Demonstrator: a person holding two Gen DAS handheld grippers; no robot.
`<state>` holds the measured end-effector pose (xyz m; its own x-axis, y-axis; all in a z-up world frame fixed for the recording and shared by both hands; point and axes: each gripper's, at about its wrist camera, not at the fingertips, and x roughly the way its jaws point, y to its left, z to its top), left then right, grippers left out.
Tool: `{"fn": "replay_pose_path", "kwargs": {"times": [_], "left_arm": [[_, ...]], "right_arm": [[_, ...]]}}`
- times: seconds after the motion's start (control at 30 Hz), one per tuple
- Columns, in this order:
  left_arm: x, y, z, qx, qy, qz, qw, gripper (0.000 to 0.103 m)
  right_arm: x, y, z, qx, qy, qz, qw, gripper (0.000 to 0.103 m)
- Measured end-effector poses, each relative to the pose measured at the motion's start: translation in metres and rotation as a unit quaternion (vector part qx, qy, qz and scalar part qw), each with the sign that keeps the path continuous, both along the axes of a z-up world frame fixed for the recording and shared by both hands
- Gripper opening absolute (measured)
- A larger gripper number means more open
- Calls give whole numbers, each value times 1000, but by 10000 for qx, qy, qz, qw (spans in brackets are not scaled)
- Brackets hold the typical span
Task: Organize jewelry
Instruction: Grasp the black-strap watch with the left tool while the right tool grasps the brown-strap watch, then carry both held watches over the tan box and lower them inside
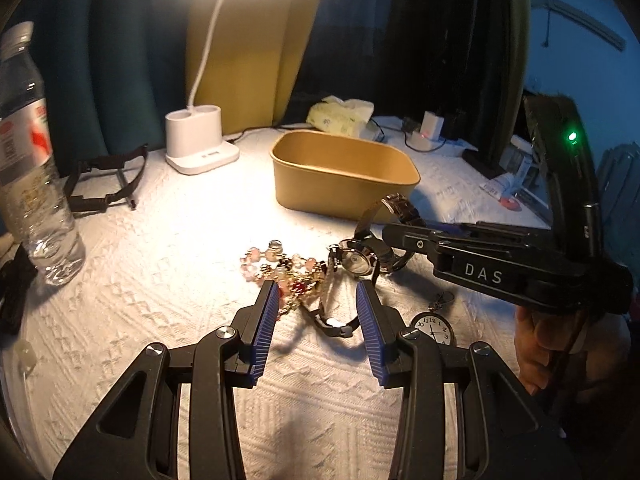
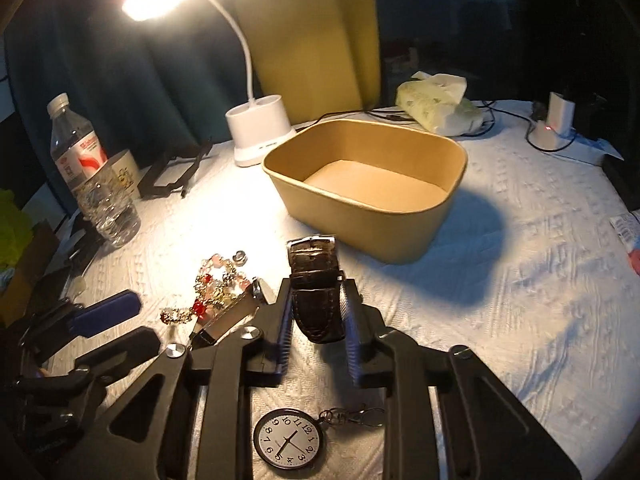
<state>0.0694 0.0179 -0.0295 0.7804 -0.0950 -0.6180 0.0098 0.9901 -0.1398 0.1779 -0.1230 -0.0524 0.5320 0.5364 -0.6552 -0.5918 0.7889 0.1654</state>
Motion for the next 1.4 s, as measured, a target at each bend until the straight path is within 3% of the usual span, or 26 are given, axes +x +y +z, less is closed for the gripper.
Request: {"fn": "replay_pose_path", "kwargs": {"times": [0.23,0.43,0.53,0.67,0.73,1.0,1.4], "left_arm": [[18,-19,-3,113,261,-242,9993,43],[32,-47,-11,743,643,-389,9944,43],[38,-55,-15,864,761,-478,9922,42],[47,-65,-22,1052,967,-498,9885,9],[49,-70,-25,1004,1016,-571,9881,5],[46,-87,-2,1158,452,-554,9907,4],[73,-67,28,1126,87,-325,9931,4]], "right_arm": [[10,-22,7,200,-72,-43,9998,20],[17,-49,11,427,-111,-231,9988,20],[18,-63,13,549,-152,-298,9979,20],[19,-79,15,672,-234,-344,9969,20],[19,-86,16,725,-263,-376,9963,20],[19,-103,17,866,-345,-361,9950,20],[28,-96,42,1077,-762,-234,9910,20]]}}
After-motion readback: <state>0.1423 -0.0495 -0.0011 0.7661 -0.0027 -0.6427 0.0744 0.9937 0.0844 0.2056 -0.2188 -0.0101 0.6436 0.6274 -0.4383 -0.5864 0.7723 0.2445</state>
